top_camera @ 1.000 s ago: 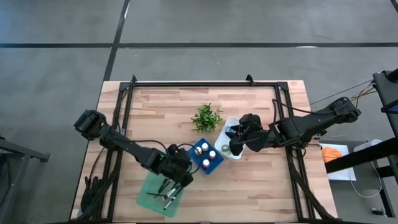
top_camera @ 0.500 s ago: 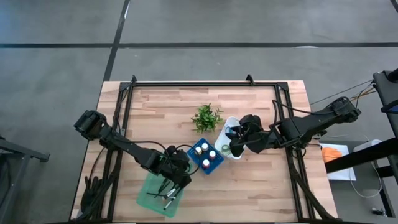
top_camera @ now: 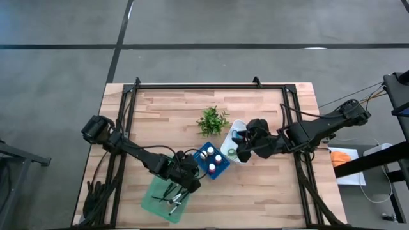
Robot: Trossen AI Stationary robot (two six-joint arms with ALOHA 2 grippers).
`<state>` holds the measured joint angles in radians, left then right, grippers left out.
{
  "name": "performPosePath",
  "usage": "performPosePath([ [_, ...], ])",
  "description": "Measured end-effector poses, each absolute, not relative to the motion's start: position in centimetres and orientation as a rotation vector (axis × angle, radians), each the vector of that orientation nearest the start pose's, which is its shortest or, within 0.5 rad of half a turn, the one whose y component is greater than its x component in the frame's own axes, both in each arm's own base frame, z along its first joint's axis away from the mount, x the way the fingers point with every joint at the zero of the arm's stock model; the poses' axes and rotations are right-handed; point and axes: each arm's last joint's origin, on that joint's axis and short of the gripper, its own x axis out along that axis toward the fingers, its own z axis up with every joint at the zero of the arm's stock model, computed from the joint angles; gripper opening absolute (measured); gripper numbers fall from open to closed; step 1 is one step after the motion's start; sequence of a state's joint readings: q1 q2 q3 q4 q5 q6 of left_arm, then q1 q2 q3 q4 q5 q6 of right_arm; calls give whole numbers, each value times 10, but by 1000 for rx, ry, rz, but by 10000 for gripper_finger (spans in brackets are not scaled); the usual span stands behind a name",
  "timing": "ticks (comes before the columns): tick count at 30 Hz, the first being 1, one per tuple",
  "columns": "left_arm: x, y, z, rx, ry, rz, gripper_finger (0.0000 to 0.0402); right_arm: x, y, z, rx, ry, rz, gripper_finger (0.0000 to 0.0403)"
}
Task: Pick & Place Paint Supplies
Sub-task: Adjust the green bin, then return to Home Position
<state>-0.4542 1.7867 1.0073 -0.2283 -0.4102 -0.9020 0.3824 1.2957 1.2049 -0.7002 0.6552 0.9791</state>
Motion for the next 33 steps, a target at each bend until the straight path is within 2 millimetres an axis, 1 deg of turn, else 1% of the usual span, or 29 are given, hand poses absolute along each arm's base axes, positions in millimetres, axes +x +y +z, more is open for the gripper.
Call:
performPosePath([
  [6, 316, -138, 155, -417, 829, 367, 0, 249, 83, 331, 539, 491, -550, 178],
  [14, 323, -125, 156, -439, 796, 406, 0, 248, 83, 331, 537, 492, -546, 178],
  [19, 325, -126, 160, -444, 782, 403, 0, 247, 87, 331, 543, 493, -537, 178],
  [22, 325, -129, 162, -444, 783, 391, 0, 247, 88, 330, 545, 495, -534, 178],
  [25, 325, -134, 170, -446, 774, 369, 0, 247, 88, 329, 543, 498, -536, 178],
  [28, 321, -137, 182, -439, 768, 356, 0, 246, 87, 327, 545, 502, -542, 178],
  [33, 311, -141, 212, -400, 717, 308, 0, 242, 85, 317, 587, 539, -602, 178],
])
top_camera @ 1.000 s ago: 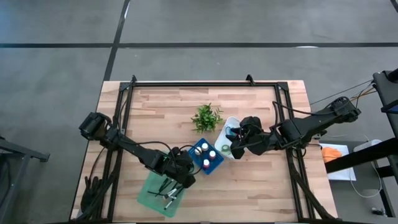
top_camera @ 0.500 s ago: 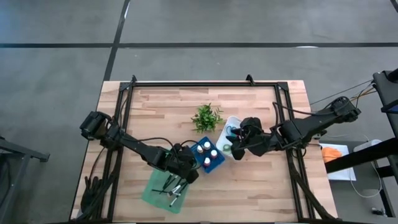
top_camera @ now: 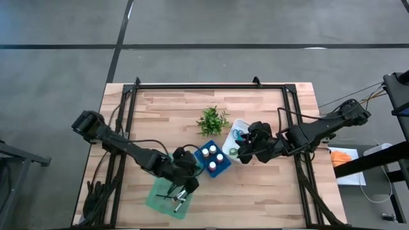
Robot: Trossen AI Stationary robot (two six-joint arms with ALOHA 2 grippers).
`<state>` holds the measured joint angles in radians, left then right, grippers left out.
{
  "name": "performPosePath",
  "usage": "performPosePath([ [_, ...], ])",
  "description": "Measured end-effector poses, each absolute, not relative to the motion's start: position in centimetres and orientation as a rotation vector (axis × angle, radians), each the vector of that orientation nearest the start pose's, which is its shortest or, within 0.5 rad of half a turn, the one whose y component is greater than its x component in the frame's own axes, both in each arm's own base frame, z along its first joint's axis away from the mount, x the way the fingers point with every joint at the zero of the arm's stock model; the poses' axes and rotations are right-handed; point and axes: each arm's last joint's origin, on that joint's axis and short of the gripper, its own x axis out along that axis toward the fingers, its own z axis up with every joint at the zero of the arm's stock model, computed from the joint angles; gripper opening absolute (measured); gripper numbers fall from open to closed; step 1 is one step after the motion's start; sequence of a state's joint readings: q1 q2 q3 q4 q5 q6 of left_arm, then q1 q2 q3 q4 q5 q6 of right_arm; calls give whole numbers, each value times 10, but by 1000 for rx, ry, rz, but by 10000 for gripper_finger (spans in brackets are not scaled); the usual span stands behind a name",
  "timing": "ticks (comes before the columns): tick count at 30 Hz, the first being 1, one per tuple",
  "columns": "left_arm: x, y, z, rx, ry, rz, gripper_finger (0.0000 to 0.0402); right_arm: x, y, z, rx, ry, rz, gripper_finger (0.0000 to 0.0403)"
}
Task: Pick & Place Paint Supplies
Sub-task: Return to Home Position
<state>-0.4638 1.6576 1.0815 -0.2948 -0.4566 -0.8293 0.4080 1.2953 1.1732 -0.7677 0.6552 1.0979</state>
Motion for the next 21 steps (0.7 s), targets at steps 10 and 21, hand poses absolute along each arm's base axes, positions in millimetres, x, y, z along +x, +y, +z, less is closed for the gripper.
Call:
performPosePath([
  [10, 274, -140, 263, -289, 659, 217, 0, 233, 97, 304, 582, 616, -572, 178],
  [21, 246, -92, 355, -130, 140, -137, 0, 199, 125, 339, 411, 464, -296, 178],
])
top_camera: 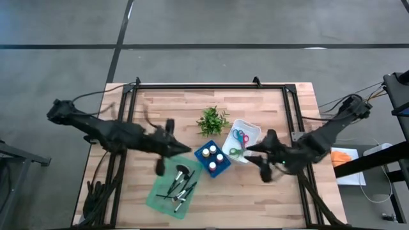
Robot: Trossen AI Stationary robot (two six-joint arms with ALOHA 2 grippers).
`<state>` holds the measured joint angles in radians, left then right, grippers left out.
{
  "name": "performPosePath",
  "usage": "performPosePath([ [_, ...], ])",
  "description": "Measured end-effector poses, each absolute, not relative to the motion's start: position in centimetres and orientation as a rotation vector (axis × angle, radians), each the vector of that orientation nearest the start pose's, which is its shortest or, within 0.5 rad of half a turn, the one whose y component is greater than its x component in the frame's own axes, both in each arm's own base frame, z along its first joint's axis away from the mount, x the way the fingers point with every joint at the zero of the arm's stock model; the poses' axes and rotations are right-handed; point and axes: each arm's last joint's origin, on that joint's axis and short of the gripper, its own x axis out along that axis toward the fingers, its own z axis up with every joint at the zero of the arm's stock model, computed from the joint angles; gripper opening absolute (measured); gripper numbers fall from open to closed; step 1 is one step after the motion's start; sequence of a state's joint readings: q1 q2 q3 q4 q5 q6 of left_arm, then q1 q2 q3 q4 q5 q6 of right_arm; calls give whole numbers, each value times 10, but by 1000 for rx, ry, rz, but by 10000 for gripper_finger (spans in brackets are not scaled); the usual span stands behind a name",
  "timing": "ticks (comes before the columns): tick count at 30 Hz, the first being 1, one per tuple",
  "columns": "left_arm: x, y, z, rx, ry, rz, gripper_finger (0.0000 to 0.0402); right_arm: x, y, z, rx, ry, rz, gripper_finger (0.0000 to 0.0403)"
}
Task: Pick & Place Paint Supplies
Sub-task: Return to Home Position
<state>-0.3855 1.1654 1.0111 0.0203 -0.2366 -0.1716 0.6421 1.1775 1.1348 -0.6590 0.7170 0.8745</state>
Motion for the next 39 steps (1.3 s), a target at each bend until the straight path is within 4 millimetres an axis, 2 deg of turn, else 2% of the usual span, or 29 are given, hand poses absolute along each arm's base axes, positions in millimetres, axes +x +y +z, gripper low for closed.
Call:
performPosePath([
  [3, 225, -78, 366, -99, -35, -181, 0, 183, 137, 359, 370, 301, -135, 178],
  [5, 210, -69, 358, -84, -49, -172, 0, 172, 141, 366, 366, 193, -66, 178],
  [7, 198, -59, 337, -93, 4, -120, 0, 162, 140, 368, 392, 113, -50, 178],
  [11, 179, -43, 286, -163, 78, -35, 0, 150, 136, 355, 486, 25, -79, 178],
  [17, 151, -24, 238, -203, -2, 29, 1, 147, 133, 340, 624, -60, -55, 178],
  [22, 133, -13, 204, -243, -1, 54, 1, 147, 133, 343, 671, -102, -72, 178],
  [31, 118, -10, 168, -181, 8, 37, 1, 144, 128, 357, 676, -147, -150, 178],
  [39, 113, -9, 156, -96, 112, 49, 1, 139, 119, 362, 645, -175, -245, 178],
])
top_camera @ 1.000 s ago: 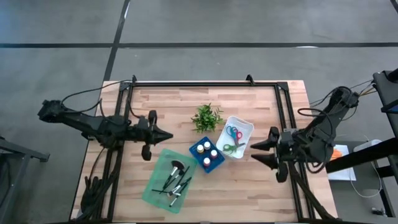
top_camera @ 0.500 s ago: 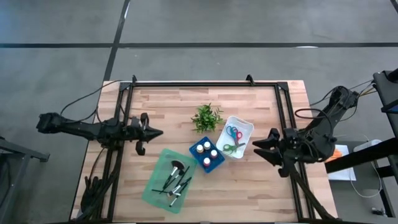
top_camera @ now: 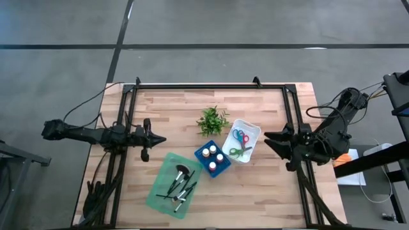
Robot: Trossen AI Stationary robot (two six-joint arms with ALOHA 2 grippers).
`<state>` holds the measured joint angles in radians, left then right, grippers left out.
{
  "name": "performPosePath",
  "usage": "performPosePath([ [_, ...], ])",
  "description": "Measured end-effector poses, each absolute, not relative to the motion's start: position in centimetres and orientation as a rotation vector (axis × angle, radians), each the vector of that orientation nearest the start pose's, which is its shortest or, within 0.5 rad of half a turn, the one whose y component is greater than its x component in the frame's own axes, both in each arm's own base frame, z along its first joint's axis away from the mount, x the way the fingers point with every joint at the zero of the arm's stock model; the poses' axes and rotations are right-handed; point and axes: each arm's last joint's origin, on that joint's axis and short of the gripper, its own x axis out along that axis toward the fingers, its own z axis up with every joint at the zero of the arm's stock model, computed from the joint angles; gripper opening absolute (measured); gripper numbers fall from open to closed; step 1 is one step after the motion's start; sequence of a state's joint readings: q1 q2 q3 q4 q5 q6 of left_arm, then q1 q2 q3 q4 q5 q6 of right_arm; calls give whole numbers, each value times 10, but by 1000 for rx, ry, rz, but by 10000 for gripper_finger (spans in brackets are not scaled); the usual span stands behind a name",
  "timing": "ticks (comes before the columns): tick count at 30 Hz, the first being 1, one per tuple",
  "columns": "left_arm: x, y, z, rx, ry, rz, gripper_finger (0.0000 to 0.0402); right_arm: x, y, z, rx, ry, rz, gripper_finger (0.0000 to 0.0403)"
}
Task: Pick & Place Paint Supplies
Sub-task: Return to Home Position
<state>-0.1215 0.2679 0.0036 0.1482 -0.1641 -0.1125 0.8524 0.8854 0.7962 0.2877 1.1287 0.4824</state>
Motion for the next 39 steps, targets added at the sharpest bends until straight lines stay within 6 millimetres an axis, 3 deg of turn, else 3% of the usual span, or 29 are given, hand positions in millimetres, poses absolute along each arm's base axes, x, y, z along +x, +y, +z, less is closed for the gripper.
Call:
performPosePath([
  [8, 110, -6, 149, -59, 177, 134, 1, 125, 103, 367, 623, -170, -250, 178],
  [13, 110, -6, 149, -51, 177, 135, 1, 122, 95, 358, 591, -107, -247, 178],
  [17, 110, -6, 149, -51, 180, 135, 1, 132, 92, 344, 563, -21, -206, 178],
  [24, 110, -6, 149, -51, 182, 135, 1, 158, 74, 295, 524, 132, -126, 178],
  [28, 110, -6, 149, -51, 182, 135, 1, 165, 56, 258, 563, 97, 33, 178],
  [35, 110, -6, 149, -51, 182, 135, 1, 153, 33, 199, 600, 132, 235, 178],
  [39, 110, -6, 149, -51, 182, 135, 1, 140, 31, 184, 588, 137, 285, 178],
])
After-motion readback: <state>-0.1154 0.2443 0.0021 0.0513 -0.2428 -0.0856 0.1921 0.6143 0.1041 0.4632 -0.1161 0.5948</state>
